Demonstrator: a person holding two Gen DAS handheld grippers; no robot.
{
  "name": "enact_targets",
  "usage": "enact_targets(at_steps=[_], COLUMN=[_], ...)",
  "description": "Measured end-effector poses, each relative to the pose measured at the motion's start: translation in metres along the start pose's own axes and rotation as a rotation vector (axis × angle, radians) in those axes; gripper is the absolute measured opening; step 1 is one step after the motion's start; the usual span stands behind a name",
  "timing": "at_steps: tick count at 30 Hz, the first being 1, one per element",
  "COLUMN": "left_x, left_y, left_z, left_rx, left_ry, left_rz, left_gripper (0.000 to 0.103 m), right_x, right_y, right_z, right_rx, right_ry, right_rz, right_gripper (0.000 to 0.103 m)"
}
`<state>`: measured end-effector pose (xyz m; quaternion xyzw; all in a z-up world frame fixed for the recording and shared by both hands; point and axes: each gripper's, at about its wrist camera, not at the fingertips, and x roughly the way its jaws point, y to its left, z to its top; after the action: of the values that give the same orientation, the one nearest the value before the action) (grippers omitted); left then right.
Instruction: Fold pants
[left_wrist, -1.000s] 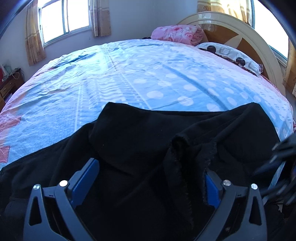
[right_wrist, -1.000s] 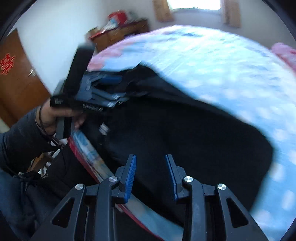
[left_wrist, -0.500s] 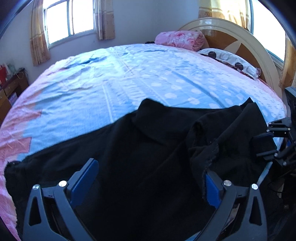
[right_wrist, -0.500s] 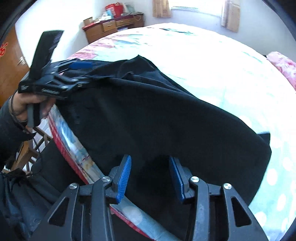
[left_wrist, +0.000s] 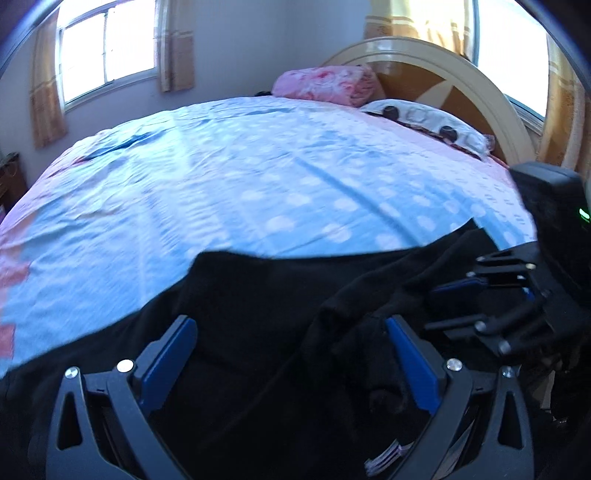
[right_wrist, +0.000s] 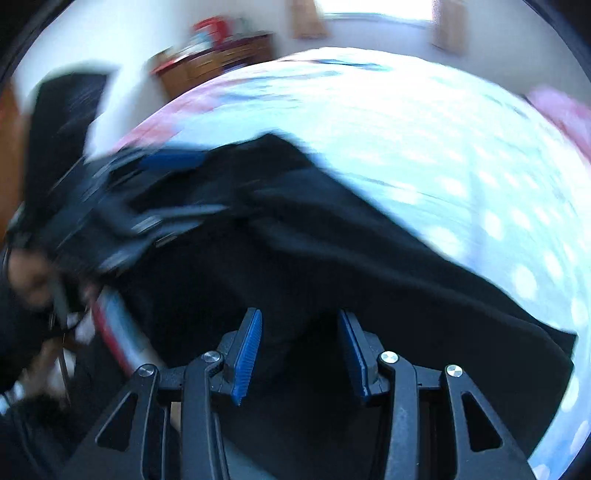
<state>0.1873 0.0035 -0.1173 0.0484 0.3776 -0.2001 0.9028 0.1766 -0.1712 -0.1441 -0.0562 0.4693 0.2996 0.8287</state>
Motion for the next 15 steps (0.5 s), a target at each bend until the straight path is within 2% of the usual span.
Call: enact_targets(at_steps=[3, 5, 8, 12, 15], left_x=[-0.008, -0.033, -0.062, -0.089, -0.101], left_y=[-0.012, -0.011, 0.006, 0.071, 0.124], left_z=[0.014, 0.023, 0.023, -0.008, -0.044], left_rx=[0.022, 0.017, -0.008, -0.08, -0.158], left_ry=[-0.045, -0.135, -0.181, -0.115, -0.041], left_rz=[-0.017, -0.046, -0.024, 0.146, 0.271], left_gripper=[0.103, 0.103, 0.103, 0.103, 0.103], right_x=[-0.004, -0.006, -0.009, -0.038, -0.056], right_y=[-0.027, -0.026, -0.013, 0.001, 0.012], right_z=[0.002, 0.0, -0.004, -0.014, -0.019], right_rx=[0.124, 0.119, 0.059, -0.025, -0.058], right_ry=[-0.009, -0.005, 0.018, -0.023, -0.081], right_rz=[0.13, 0.137, 0.091, 0.029, 0.066], right_gripper=[0.045, 0.045, 0.045, 0.047, 0.049])
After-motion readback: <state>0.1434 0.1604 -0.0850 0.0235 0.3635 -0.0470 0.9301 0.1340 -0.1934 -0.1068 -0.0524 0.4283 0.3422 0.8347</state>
